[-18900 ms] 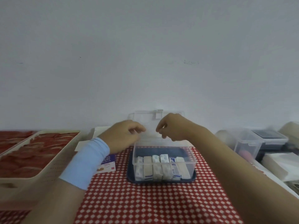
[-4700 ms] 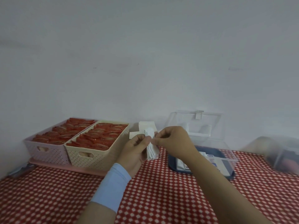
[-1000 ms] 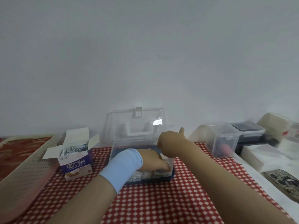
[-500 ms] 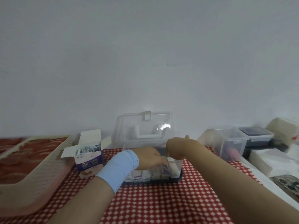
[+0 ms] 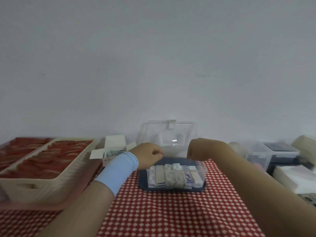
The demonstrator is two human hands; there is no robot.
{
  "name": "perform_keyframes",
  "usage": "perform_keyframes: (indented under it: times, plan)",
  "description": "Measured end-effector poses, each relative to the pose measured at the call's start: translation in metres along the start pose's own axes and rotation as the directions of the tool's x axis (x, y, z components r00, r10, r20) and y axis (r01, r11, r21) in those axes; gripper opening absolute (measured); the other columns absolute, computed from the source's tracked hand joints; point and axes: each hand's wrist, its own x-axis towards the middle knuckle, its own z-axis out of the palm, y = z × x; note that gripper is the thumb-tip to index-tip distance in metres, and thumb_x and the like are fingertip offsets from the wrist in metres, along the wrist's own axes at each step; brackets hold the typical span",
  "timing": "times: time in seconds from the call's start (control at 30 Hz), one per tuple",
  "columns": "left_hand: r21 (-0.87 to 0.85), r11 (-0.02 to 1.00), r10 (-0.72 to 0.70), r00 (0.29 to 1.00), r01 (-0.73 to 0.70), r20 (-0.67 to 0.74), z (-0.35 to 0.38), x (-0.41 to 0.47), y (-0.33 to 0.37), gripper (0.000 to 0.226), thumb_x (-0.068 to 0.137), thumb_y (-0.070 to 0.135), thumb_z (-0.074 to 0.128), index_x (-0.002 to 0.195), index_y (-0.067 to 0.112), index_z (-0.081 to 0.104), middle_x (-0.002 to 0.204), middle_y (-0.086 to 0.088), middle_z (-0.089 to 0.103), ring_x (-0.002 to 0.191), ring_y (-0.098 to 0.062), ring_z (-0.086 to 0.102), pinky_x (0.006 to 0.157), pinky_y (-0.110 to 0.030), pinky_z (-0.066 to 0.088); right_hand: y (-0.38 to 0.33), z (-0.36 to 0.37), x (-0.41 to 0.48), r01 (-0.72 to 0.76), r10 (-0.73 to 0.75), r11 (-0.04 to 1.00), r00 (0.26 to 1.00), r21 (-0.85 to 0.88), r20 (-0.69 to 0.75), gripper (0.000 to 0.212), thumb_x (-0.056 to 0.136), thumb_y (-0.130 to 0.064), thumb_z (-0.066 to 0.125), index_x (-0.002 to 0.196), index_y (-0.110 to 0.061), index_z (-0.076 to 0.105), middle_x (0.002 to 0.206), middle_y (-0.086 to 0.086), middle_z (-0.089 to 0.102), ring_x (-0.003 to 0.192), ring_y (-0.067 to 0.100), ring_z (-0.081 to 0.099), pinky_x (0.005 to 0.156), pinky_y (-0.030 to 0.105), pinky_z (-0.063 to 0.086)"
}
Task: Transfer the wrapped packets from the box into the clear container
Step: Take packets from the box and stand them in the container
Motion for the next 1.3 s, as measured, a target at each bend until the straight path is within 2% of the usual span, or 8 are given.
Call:
perform_keyframes:
  times: [0.17,0.33,0.47,0.6,0.73,0.93,1.13,1.3]
  plan:
    - [-0.057,0.998,-0.027,0.981,0.016,-0.195,-0.023,-0.009,-0.021,0.026,0.098,0.021,0.053,0.118,0.026,0.069,0.123,0.009,0.064,0.112,-0.009,0.058,0.099,-0.022,0.04,-0.045,-0.038,-0.013,-0.029,0.017,0.993,0.994,-0.111,-0.11,0.023,0.089,-0.012,0.048,0.068,-0.019,0.042,0.084,0.0,0.054,0.088,0.026,0.052,0.104,0.058,0.035]
    - [-0.012,0.991,-0.132,0.926,0.137,-0.355,-0.055,-0.023,-0.061,0.023,0.096,0.021,0.056,0.115,0.024,0.069,0.12,0.005,0.065,0.101,-0.01,0.057,0.088,-0.021,0.04,-0.114,-0.047,-0.002,0.267,-0.226,0.958,0.93,0.108,-0.29,0.026,0.096,-0.021,0.051,0.105,-0.025,0.076,0.114,-0.005,0.072,0.101,0.019,0.065,0.096,0.039,0.053]
    - [0.07,0.948,-0.279,0.918,0.31,-0.28,-0.067,-0.038,-0.102,0.044,0.087,0.038,0.069,0.128,0.026,0.062,0.133,0.0,0.059,0.119,-0.02,0.054,0.102,-0.034,0.043,-0.164,-0.035,0.012,0.41,-0.32,0.885,0.88,0.22,-0.351,0.027,0.095,-0.017,0.055,0.106,-0.023,0.078,0.113,-0.005,0.074,0.101,0.014,0.066,0.095,0.034,0.054]
    - [0.161,0.929,-0.301,0.933,0.333,-0.195,-0.055,-0.047,-0.131,0.067,0.078,0.042,0.076,0.139,0.024,0.053,0.139,-0.001,0.049,0.132,-0.025,0.046,0.106,-0.036,0.04,-0.197,-0.015,0.036,0.417,-0.338,0.884,0.882,0.209,-0.329,0.023,0.094,-0.02,0.059,0.106,-0.025,0.078,0.11,-0.005,0.075,0.095,0.013,0.067,0.087,0.034,0.058]
    - [0.027,0.965,-0.248,0.942,0.261,-0.226,-0.051,-0.044,-0.148,0.06,0.071,0.032,0.079,0.126,0.026,0.059,0.12,0.001,0.061,0.1,-0.014,0.061,0.085,-0.028,0.05,-0.214,-0.007,0.051,0.386,-0.333,0.912,0.894,0.138,-0.298,0.022,0.095,-0.029,0.06,0.107,-0.029,0.078,0.103,-0.006,0.074,0.089,0.015,0.068,0.079,0.034,0.059]
    - [-0.115,0.969,-0.239,0.952,0.221,-0.192,-0.052,-0.04,-0.152,0.074,0.071,0.024,0.084,0.137,0.025,0.05,0.13,0.003,0.052,0.114,-0.015,0.059,0.099,-0.035,0.051,-0.221,0.006,0.067,0.313,-0.265,0.938,0.923,0.146,-0.279,0.017,0.091,-0.034,0.066,0.106,-0.034,0.075,0.103,-0.007,0.073,0.09,0.015,0.067,0.08,0.034,0.058]
    - [-0.26,0.943,-0.264,0.942,0.207,-0.208,-0.056,-0.037,-0.157,0.05,0.091,0.039,0.067,0.137,0.026,0.052,0.132,0.005,0.056,0.11,-0.008,0.056,0.088,-0.021,0.04,-0.225,0.015,0.074,0.308,-0.205,0.915,0.911,0.259,-0.357,0.018,0.091,-0.037,0.067,0.109,-0.036,0.064,0.108,-0.008,0.067,0.095,0.014,0.063,0.079,0.033,0.055]
    - [-0.213,0.958,-0.25,0.924,0.193,-0.29,-0.053,-0.03,-0.163,0.035,0.093,0.025,0.066,0.127,0.026,0.059,0.126,0.004,0.061,0.103,-0.007,0.06,0.076,-0.011,0.041,-0.224,0.019,0.076,0.301,-0.149,0.887,0.904,0.351,-0.4,0.016,0.088,-0.033,0.072,0.103,-0.037,0.067,0.1,-0.011,0.07,0.087,0.01,0.065,0.076,0.032,0.058]
